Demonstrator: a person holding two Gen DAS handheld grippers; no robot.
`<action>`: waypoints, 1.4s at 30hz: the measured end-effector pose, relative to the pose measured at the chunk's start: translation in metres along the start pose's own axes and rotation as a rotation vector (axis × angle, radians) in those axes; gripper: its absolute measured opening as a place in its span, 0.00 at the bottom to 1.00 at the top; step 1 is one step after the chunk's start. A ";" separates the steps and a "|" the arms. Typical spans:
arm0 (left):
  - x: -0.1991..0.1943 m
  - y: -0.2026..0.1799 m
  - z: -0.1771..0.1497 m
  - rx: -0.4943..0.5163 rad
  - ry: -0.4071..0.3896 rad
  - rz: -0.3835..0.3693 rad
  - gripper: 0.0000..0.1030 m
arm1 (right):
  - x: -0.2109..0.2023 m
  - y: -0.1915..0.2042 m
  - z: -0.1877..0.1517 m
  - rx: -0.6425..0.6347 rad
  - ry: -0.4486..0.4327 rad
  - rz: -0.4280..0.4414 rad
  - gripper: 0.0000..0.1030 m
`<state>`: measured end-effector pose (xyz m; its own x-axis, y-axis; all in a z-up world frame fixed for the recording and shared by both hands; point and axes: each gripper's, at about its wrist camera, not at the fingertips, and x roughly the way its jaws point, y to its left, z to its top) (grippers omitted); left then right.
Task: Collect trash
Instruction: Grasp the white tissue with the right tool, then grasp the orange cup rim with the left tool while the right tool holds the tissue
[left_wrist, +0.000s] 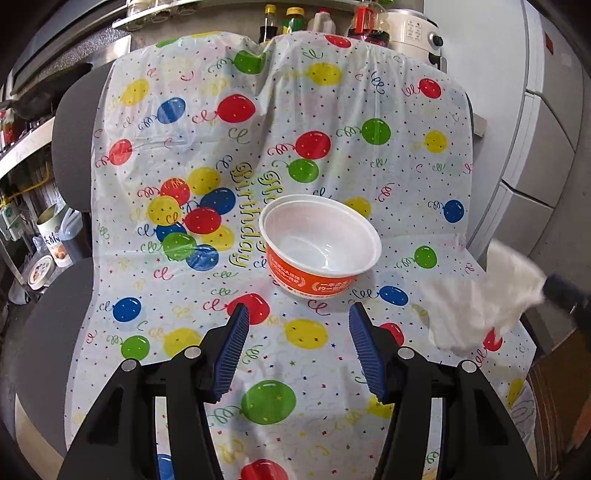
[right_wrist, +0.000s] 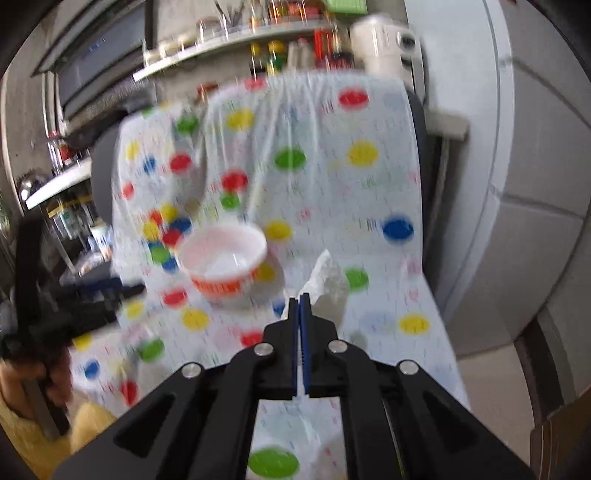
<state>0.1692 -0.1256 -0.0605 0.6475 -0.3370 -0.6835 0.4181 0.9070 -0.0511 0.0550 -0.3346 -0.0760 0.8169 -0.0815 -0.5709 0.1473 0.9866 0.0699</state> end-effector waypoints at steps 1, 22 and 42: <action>0.004 -0.001 0.000 -0.001 0.007 0.002 0.56 | 0.009 -0.003 -0.008 0.012 0.036 0.010 0.02; 0.043 0.004 -0.003 -0.012 0.058 0.031 0.56 | 0.118 -0.021 -0.044 0.001 0.242 -0.020 0.60; 0.040 0.016 0.013 -0.047 0.022 0.035 0.56 | 0.070 -0.009 -0.024 -0.035 0.088 0.000 0.09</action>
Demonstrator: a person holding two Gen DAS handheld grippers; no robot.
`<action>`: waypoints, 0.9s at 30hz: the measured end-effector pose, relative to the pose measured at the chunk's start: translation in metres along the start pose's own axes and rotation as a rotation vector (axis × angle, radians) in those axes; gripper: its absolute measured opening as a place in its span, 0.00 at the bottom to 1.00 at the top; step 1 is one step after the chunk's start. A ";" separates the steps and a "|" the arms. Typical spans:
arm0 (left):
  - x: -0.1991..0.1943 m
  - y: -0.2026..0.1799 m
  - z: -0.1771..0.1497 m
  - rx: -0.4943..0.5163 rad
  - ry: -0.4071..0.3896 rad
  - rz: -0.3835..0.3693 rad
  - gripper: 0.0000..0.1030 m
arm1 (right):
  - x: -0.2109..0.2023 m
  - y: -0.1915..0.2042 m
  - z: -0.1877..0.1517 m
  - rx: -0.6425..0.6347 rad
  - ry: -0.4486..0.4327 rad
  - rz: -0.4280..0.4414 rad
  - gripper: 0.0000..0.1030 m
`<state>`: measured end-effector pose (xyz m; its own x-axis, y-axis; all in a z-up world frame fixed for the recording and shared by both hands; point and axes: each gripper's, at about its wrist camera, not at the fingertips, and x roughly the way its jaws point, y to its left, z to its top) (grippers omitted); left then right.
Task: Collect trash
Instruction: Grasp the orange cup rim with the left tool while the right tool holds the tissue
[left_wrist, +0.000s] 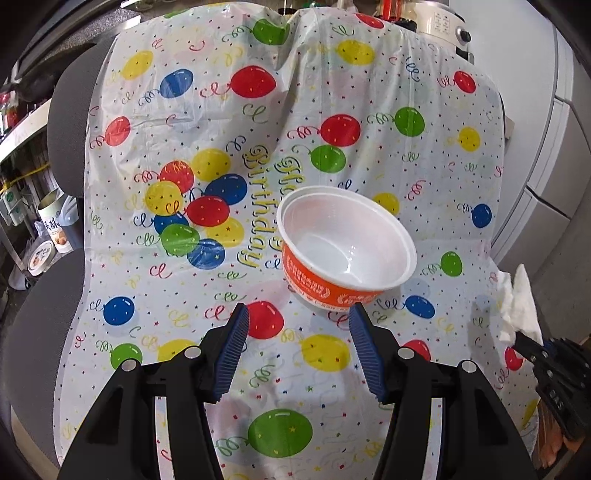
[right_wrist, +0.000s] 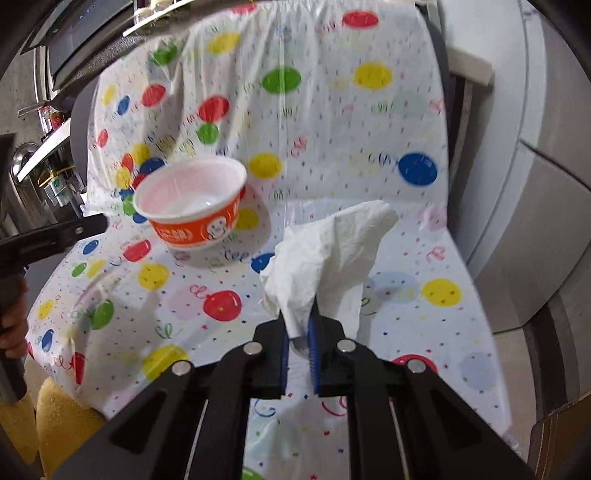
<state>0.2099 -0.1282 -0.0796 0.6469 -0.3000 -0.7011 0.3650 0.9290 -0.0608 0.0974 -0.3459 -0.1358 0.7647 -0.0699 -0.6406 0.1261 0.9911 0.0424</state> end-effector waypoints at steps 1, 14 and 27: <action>0.001 -0.001 0.003 0.002 -0.005 0.002 0.56 | -0.003 0.001 0.000 -0.002 -0.006 -0.001 0.09; 0.053 -0.003 0.026 -0.006 0.035 0.080 0.56 | -0.006 0.002 -0.006 -0.005 0.005 0.000 0.09; 0.026 -0.025 0.010 0.022 0.030 -0.042 0.04 | -0.037 -0.002 -0.011 0.031 -0.039 0.005 0.09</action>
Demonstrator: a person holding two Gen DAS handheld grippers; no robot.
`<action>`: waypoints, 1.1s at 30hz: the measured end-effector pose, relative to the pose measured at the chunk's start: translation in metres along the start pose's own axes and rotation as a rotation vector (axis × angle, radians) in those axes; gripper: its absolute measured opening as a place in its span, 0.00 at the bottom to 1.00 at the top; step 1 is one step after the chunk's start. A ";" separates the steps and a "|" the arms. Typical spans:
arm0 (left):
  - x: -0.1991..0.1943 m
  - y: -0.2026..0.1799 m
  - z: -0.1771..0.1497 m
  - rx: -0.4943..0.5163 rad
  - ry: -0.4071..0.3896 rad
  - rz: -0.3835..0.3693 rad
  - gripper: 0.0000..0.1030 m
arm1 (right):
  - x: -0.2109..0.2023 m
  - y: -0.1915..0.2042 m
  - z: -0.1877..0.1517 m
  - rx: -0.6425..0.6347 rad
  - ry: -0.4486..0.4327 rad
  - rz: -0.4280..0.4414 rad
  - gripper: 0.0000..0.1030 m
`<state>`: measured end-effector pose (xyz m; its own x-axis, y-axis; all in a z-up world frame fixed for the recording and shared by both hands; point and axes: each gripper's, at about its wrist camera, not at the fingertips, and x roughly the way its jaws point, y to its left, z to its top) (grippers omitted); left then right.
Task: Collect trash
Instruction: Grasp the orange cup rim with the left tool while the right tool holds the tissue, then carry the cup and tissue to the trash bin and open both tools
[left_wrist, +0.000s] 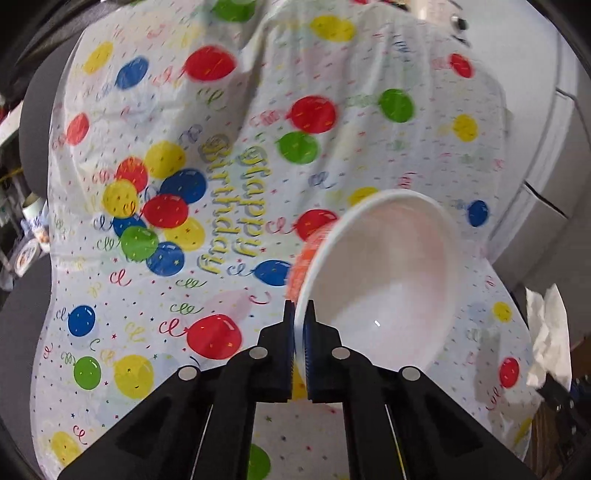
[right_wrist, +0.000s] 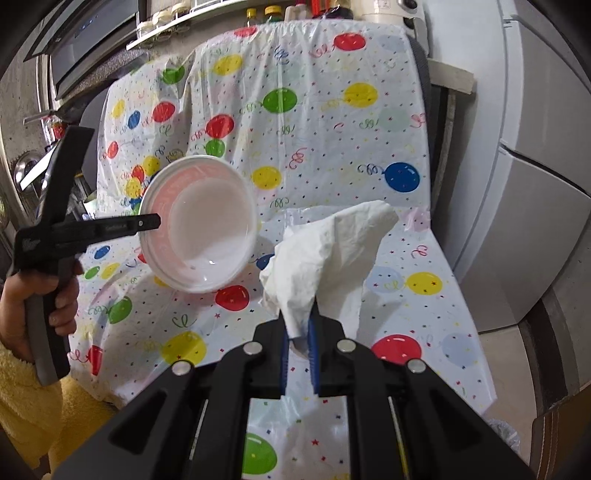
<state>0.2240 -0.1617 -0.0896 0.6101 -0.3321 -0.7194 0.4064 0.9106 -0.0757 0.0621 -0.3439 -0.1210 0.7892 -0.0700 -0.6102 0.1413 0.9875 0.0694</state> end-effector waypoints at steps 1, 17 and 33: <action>-0.008 -0.007 -0.003 0.026 -0.008 -0.014 0.04 | -0.006 -0.001 0.000 0.006 -0.009 0.000 0.09; -0.081 -0.095 -0.075 0.147 -0.045 -0.188 0.04 | -0.094 -0.057 -0.062 0.133 -0.051 -0.141 0.09; -0.088 -0.250 -0.148 0.405 0.020 -0.451 0.05 | -0.199 -0.135 -0.175 0.356 -0.040 -0.431 0.09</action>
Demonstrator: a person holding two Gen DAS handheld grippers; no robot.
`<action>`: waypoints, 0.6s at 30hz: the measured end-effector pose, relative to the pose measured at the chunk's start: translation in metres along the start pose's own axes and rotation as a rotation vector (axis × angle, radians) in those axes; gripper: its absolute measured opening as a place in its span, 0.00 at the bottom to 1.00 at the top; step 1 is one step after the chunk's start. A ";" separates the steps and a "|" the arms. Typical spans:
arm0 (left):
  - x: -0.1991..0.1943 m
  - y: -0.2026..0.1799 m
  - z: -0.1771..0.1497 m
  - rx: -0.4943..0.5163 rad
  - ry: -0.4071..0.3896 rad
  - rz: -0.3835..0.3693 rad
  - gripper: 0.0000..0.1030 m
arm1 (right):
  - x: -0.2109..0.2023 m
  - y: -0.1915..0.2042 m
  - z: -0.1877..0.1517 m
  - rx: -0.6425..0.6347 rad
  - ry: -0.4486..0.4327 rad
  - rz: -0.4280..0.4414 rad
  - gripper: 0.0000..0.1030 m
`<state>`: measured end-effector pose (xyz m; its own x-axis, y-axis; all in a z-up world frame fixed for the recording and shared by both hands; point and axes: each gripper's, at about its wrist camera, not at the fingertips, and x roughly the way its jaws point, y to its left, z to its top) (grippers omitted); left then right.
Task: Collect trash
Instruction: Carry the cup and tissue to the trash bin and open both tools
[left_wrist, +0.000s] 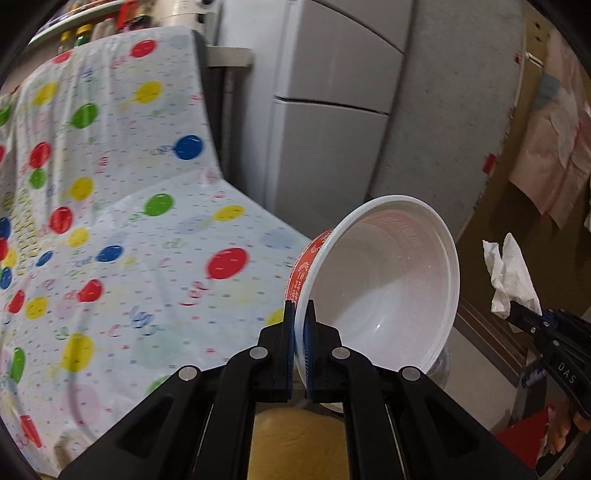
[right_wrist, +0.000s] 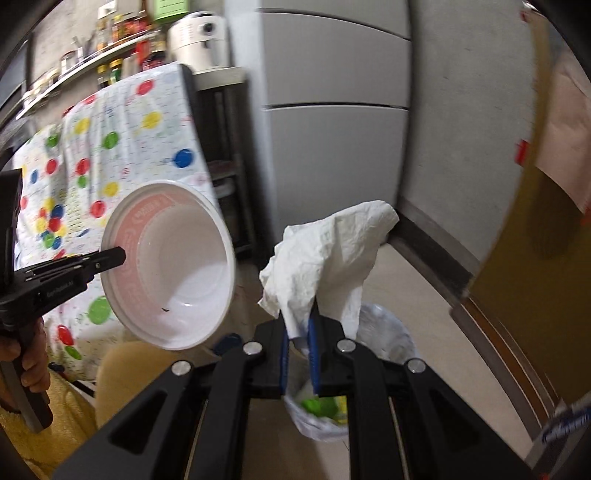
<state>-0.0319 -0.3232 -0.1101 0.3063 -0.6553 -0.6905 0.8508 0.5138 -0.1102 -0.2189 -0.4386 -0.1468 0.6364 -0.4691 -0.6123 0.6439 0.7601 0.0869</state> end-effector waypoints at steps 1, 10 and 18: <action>0.004 -0.007 -0.001 0.011 0.008 -0.004 0.05 | 0.000 -0.008 -0.005 0.018 0.004 -0.009 0.09; 0.064 -0.066 -0.006 0.082 0.131 -0.068 0.05 | 0.028 -0.060 -0.042 0.126 0.109 -0.033 0.09; 0.114 -0.097 -0.002 0.126 0.221 -0.099 0.11 | 0.076 -0.088 -0.050 0.184 0.206 -0.006 0.10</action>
<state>-0.0801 -0.4464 -0.1802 0.1304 -0.5548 -0.8217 0.9227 0.3711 -0.1042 -0.2486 -0.5187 -0.2406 0.5446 -0.3573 -0.7587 0.7257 0.6543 0.2128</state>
